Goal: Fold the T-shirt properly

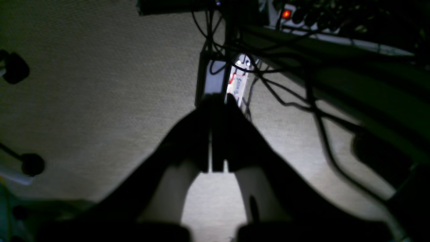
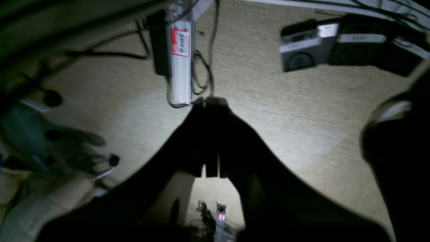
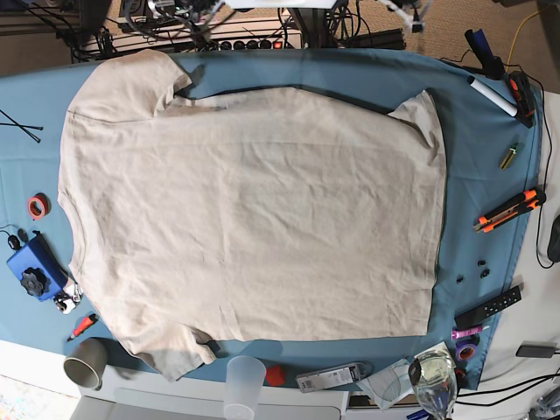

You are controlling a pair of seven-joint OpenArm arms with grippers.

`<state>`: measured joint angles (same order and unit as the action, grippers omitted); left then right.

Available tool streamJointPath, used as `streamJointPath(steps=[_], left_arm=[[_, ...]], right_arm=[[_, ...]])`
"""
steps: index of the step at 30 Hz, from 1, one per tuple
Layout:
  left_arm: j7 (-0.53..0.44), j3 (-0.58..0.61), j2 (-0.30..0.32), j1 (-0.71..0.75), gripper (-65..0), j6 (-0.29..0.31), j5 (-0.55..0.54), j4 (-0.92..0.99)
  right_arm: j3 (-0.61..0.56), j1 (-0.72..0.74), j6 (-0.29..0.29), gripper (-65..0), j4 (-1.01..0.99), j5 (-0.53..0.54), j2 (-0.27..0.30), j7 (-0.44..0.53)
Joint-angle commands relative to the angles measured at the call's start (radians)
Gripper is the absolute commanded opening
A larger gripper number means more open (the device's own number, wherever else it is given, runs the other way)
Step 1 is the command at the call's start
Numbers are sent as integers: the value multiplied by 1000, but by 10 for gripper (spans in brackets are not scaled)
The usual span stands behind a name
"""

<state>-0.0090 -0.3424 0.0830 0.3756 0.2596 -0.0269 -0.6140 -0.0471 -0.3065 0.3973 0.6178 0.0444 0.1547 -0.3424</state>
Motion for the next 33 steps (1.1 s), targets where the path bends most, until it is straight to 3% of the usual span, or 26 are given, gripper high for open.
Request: streamJointPath(steps=[1, 5, 10, 15, 21, 26, 33], left_arm=[[0, 0, 6, 31, -650, 5, -3, -33], [73, 0, 6, 123, -650, 4, -8, -172], [116, -1, 18, 249, -650, 4, -121, -372], [161, -2, 23, 385, -650, -7, -128, -605], [172, -2, 23, 546, -650, -6, -135, -885], [249, -2, 23, 655, -650, -4, -135, -1105], [415, -2, 23, 728, -650, -8, -135, -1355]], right_arm=[[0, -30, 9, -650, 40, 1, 17, -1], [0, -143, 8, -650, 193, 16, 53, -2], [0, -294, 9, -650, 412, 68, 106, -15], [2, -457, 8, -650, 646, 68, 161, -25], [44, -614, 6, -650, 888, 68, 175, -38], [124, -702, 6, -650, 1068, 86, 175, -126], [309, -800, 6, -650, 1334, 322, 169, -307]])
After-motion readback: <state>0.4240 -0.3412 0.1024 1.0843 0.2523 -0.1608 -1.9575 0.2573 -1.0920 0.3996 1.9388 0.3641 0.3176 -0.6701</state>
